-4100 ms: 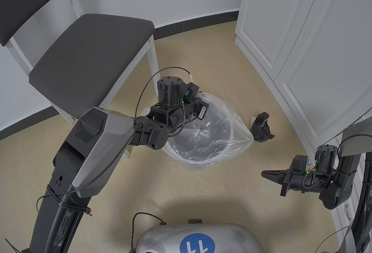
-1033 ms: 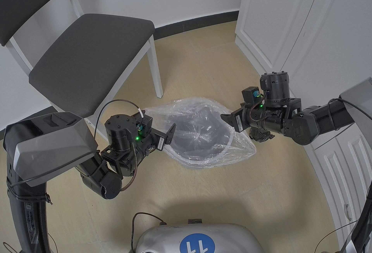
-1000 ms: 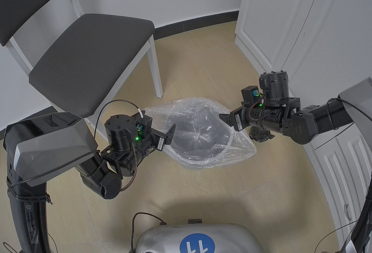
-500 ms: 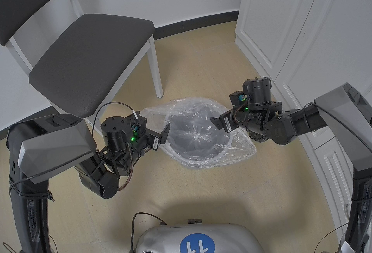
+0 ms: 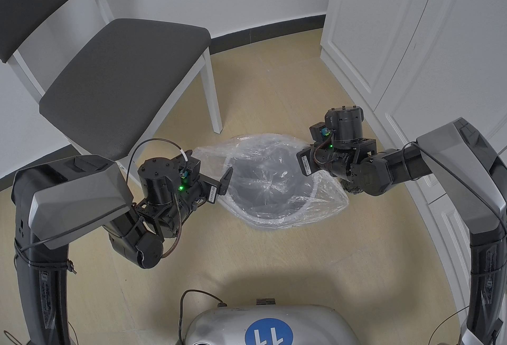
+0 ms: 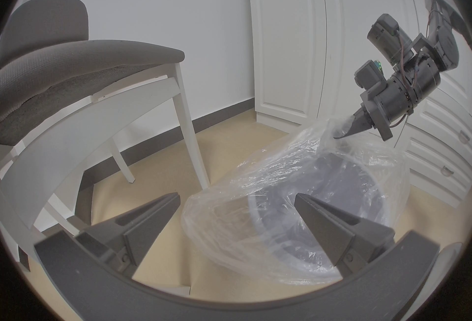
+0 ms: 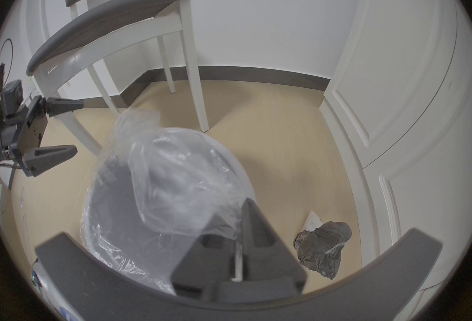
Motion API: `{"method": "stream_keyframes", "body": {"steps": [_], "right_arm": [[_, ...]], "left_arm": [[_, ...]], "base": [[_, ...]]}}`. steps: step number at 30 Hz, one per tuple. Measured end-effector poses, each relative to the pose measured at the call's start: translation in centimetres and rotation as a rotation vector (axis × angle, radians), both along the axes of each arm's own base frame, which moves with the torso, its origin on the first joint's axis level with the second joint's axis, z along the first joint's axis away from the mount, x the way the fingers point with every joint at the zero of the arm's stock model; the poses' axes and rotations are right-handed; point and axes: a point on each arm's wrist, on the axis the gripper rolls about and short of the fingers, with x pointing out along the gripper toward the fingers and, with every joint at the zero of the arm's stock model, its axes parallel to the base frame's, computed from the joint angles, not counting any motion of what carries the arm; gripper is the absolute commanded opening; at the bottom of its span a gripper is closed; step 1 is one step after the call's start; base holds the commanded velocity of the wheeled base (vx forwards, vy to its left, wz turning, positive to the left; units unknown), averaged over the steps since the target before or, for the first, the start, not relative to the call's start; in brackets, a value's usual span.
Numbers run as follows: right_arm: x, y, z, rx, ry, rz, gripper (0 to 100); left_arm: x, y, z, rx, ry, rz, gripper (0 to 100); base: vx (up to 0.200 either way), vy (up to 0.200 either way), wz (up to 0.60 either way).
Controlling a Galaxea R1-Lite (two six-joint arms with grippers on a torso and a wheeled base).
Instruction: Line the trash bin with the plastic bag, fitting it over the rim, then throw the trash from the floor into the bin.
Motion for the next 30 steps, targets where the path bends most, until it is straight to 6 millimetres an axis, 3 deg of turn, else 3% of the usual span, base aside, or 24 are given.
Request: {"method": "stream_keyframes", "body": {"steps": [13, 30], "right_arm": [[2.0, 0.2, 2.4, 0.125, -0.093, -0.087, 0], [4.4, 1.7, 1.5, 0.228, -0.172, -0.17, 0]], "left_arm": [[1.5, -0.7, -0.6, -0.02, -0.039, 0.009, 100], [3.9, -1.6, -1.6, -0.044, -0.087, 0.076, 100]], "base": [[0.0, 0.0, 0.0], [0.0, 0.0, 0.0]]}}
